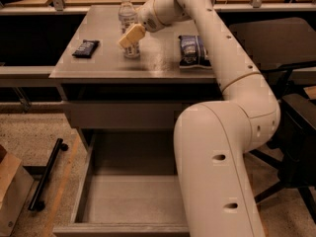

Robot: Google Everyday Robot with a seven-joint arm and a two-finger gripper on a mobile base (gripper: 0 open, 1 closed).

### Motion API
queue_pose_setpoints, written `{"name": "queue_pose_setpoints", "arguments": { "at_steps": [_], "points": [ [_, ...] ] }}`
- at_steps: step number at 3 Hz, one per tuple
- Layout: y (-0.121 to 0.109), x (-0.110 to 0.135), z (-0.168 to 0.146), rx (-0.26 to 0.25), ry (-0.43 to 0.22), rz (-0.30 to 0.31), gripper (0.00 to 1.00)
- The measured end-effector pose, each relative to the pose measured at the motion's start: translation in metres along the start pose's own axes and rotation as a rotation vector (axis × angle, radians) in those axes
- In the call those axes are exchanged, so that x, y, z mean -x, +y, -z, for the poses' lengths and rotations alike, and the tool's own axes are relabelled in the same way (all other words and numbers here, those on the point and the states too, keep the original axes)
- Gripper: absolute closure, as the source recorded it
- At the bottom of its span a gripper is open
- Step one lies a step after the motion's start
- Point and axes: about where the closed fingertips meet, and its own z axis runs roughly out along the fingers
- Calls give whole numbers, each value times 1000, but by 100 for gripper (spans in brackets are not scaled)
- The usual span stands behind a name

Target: Place blue plastic bottle into middle drawer

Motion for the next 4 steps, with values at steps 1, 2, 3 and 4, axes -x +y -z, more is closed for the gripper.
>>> {"name": "queue_pose_setpoints", "arguments": {
  "at_steps": [1,2,3,4],
  "points": [
    [4,4,-10,28,-22,9,39],
    [8,9,-16,48,-55,13,64],
    [12,20,-11,60,-85,25,86],
    [20,33,21,71,-91,78,100]
  ]
}}
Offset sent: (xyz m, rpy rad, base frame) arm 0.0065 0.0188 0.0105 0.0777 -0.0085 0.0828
